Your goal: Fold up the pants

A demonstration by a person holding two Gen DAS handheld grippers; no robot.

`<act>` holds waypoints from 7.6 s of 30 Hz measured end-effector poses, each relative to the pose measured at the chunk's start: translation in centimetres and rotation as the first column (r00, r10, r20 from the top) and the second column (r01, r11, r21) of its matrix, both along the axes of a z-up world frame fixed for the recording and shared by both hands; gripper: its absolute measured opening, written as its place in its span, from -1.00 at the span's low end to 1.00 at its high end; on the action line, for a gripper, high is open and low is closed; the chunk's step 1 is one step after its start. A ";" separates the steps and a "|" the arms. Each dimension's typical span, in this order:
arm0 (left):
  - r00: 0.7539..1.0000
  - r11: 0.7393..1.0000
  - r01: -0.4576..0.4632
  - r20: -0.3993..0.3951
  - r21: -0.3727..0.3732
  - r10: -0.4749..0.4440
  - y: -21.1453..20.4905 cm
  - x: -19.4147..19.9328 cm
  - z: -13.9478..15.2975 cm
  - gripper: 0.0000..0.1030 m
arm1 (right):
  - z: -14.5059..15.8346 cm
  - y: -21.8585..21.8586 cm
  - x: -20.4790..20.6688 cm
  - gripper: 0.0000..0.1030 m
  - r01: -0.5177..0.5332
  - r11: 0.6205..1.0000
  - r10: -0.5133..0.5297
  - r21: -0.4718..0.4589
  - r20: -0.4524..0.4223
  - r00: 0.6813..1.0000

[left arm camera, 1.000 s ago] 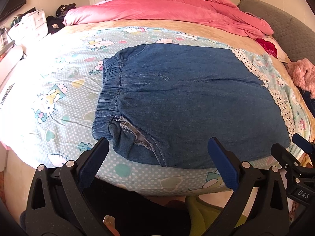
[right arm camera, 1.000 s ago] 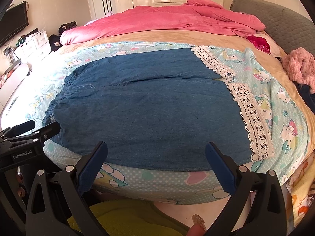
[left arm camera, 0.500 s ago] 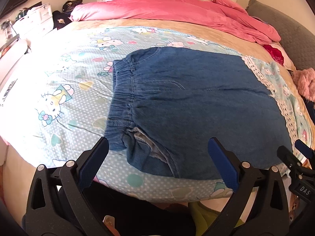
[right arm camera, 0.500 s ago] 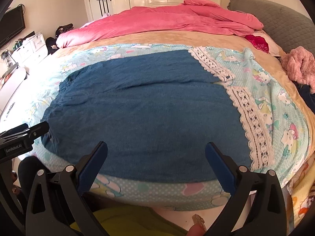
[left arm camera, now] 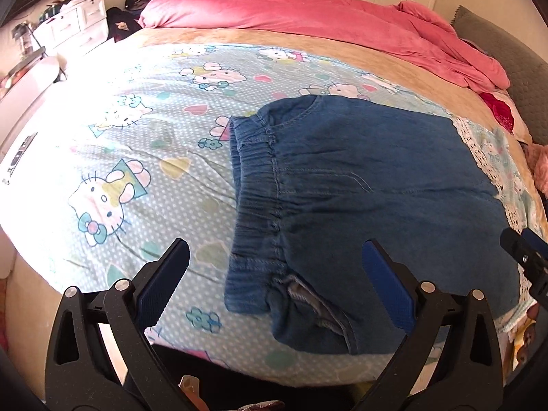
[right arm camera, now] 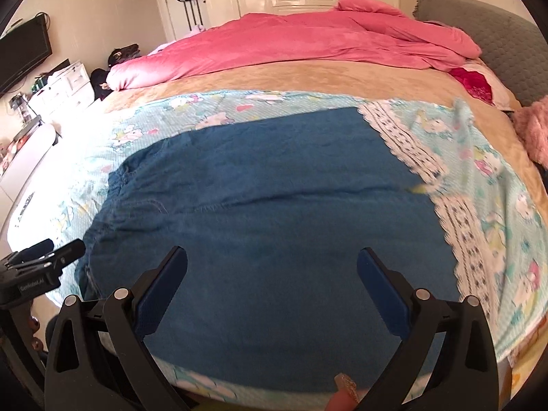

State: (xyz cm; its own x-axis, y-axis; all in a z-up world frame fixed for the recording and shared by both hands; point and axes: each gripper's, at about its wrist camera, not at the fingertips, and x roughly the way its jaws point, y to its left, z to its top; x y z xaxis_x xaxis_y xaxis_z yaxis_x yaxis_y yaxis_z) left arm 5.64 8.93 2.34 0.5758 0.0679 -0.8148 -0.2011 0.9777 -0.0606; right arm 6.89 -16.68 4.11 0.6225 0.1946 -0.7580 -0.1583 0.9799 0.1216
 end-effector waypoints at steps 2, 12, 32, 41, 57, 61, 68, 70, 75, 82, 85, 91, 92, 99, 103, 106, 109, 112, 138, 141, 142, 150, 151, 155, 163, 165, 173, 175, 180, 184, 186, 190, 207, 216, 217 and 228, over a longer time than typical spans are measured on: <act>1.000 1.000 0.001 0.000 0.003 -0.001 0.5 0.6 0.0 0.84 | 0.0 0.6 1.0 0.92 -0.011 1.000 0.011 -0.002 0.003 1.000; 0.999 1.000 0.001 -0.040 0.003 -0.001 2.8 4.9 -0.6 0.84 | 0.2 3.8 6.9 0.92 -0.098 0.994 0.099 -0.038 0.019 0.995; 0.991 1.000 0.008 -0.133 -0.024 -0.012 7.4 13.8 -3.3 0.84 | -2.2 9.1 18.1 0.92 -0.251 0.952 0.251 -0.172 -0.022 0.968; 0.990 0.997 0.073 -0.122 0.013 -0.071 7.1 17.1 -4.4 0.69 | -4.5 12.5 22.2 0.92 -0.369 0.898 0.364 -0.241 -0.066 0.929; 0.962 0.954 0.272 0.052 -0.129 -0.267 5.8 13.2 0.1 -0.51 | -6.2 14.2 24.9 0.73 -0.589 0.795 0.578 -0.142 -0.113 0.808; 0.967 0.958 0.254 0.037 -0.130 -0.252 5.6 13.1 -0.3 -0.51 | -5.9 13.3 24.1 -0.35 -0.561 0.828 0.558 -0.012 -0.080 0.826; 0.972 0.967 0.237 0.034 -0.098 -0.234 5.2 12.6 -0.5 -0.51 | -4.5 10.6 21.1 -0.89 -0.439 0.895 0.441 0.082 -0.013 0.897; 0.971 0.967 0.238 0.039 -0.093 -0.235 5.0 12.3 -0.4 -0.51 | -3.4 9.5 19.6 -0.90 -0.407 0.907 0.407 0.104 0.021 0.913; 0.964 0.960 0.262 0.064 -0.104 -0.256 4.4 10.7 0.4 -0.51 | -1.2 6.6 14.8 -0.90 -0.361 0.922 0.355 0.140 0.064 0.933; 0.944 0.939 0.327 0.091 -0.109 -0.318 2.8 6.7 1.0 -0.49 | 0.8 2.9 7.5 -0.90 -0.315 0.932 0.311 0.181 0.047 0.949; 0.937 0.932 0.346 0.089 -0.107 -0.338 2.5 4.7 0.9 -0.49 | 1.3 2.5 4.3 -0.90 -0.327 0.928 0.326 0.180 0.037 0.945; 0.931 0.926 0.363 0.076 -0.107 -0.356 2.5 1.2 0.5 -0.48 | 0.4 2.6 -1.5 -0.90 -0.343 0.921 0.351 0.185 -0.011 0.936; 0.930 0.925 0.366 0.069 -0.106 -0.360 2.6 0.5 0.2 -0.47 | 0.1 2.7 -2.2 -0.90 -0.344 0.919 0.355 0.195 -0.023 0.935; 0.933 0.927 0.358 0.001 -0.111 -0.361 2.9 -2.3 -2.2 -0.36 | -2.5 3.3 -5.1 -0.90 -0.352 0.914 0.376 0.204 -0.091 0.922; 0.939 0.932 0.334 -0.030 -0.138 -0.341 3.7 -3.4 -3.1 -0.21 | -4.2 3.8 -5.5 -0.90 -0.342 0.918 0.372 0.200 -0.139 0.918; 0.946 0.938 0.321 -0.012 -0.135 -0.325 4.3 -5.0 -2.1 -0.17 | -4.2 3.4 -6.0 -0.84 -0.342 0.916 0.375 0.209 -0.142 0.916; 0.955 0.952 0.295 0.043 -0.079 -0.292 4.4 -6.1 0.3 -0.17 | -3.7 3.0 -6.3 -0.79 -0.354 0.912 0.385 0.206 -0.134 0.913; 0.949 0.949 0.306 0.103 -0.078 -0.297 3.7 -5.9 2.4 -0.17 | -3.5 2.8 -6.7 -0.39 -0.374 0.900 0.410 0.222 -0.146 0.900; 0.936 0.935 0.352 0.004 -0.045 -0.352 -1.2 -2.5 -1.5 -0.23 | -2.7 1.0 -3.3 0.15 -0.207 0.959 0.233 0.193 -0.119 0.965; 0.934 0.934 0.356 0.053 -0.026 -0.354 -1.6 -3.1 0.4 -0.09 | -1.3 -0.6 -2.7 0.23 -0.160 0.971 0.176 0.178 -0.077 0.981; 0.932 0.933 0.359 0.069 -0.023 -0.356 -1.7 -3.3 1.1 -0.05 | -1.0 -1.1 -2.5 0.29 -0.149 0.974 0.162 0.171 -0.066 0.985; 0.922 0.930 0.367 0.131 -0.005 -0.363 -2.7 -4.1 4.0 0.22 | 1.4 -5.5 -1.2 0.30 -0.030 0.987 0.029 0.160 0.011 1.000; 0.920 0.928 0.373 0.134 -0.008 -0.368 -2.9 -4.1 4.1 0.23 | 1.6 -6.0 -1.1 0.30 -0.020 0.987 0.017 0.159 0.019 1.000; 0.913 0.919 0.394 0.131 -0.030 -0.387 -3.9 -3.8 4.1 0.29 | 2.6 -7.4 -0.7 0.66 0.020 0.990 -0.028 0.141 0.055 0.998; 0.895 0.889 0.443 0.105 -0.119 -0.433 -7.3 -2.9 2.5 0.32 | 2.3 -9.6 1.8 0.66 0.062 0.991 -0.068 0.120 0.048 0.997; 0.886 0.874 0.463 0.088 -0.144 -0.455 -8.5 -2.6 1.7 0.31 | 2.0 -9.7 2.9 0.66 0.060 0.991 -0.065 0.122 0.038 0.997; 0.845 0.826 0.529 0.032 -0.194 -0.534 -13.1 -1.1 -0.7 0.24 | 1.2 -8.0 8.3 0.66 0.000 0.998 -0.001 0.071 0.012 1.000; 0.837 0.818 0.539 0.023 -0.204 -0.546 -13.9 -0.8 -1.0 0.17 | 0.9 -7.3 9.6 0.66 -0.020 0.999 0.020 0.049 0.004 1.000; 0.810 0.786 0.569 0.002 -0.242 -0.586 -15.9 0.6 -2.1 -0.36 | -0.5 -5.3 13.1 0.66 -0.063 0.998 0.063 0.007 -0.033 0.997; 0.802 0.773 0.573 -0.004 -0.272 -0.597 -17.0 2.0 -2.8 -0.67 | -2.1 -3.9 15.7 0.66 -0.074 0.997 0.073 -0.009 -0.076 0.994; 0.802 0.771 0.574 -0.002 -0.275 -0.597 -17.5 2.5 -3.0 -0.67 | -3.0 -3.1 16.9 0.66 -0.066 0.997 0.063 -0.033 -0.092 0.994; 0.794 0.767 0.578 -0.022 -0.279 -0.607 -18.4 2.9 -4.3 -0.67 | -5.1 -1.8 19.3 0.66 -0.046 0.997 0.039 -0.054 -0.125 0.991; 0.797 0.772 0.581 -0.016 -0.258 -0.604 -18.3 1.9 -4.7 -0.67 | -4.5 -6.9 18.9 -0.72 0.054 0.996 -0.052 0.064 -0.039 0.998; 0.801 0.781 0.585 0.003 -0.219 -0.599 -17.6 1.4 -4.1 -0.44 | -0.1 -15.3 11.2 -0.75 0.152 0.976 -0.160 0.153 0.037 0.986; 0.800 0.782 0.587 0.003 -0.207 -0.600 -17.7 1.4 -3.9 -0.44 | 0.2 -16.1 10.4 -0.75 0.163 0.974 -0.171 0.155 0.038 0.985; 0.746 0.745 0.665 0.039 -0.050 -0.664 -18.0 -0.8 -1.8 -1.00 | 0.2 -23.2 -1.3 -0.75 0.300 0.943 -0.299 0.145 -0.026 0.954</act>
State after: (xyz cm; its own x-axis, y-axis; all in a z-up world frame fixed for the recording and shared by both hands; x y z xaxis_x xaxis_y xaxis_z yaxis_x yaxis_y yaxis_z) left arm 4.83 -9.10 0.53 0.4715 -0.3838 -0.7939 0.5002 0.8579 -0.1176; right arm 5.55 -39.84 4.31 0.6660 0.1080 -0.7381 0.1404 0.9536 0.2662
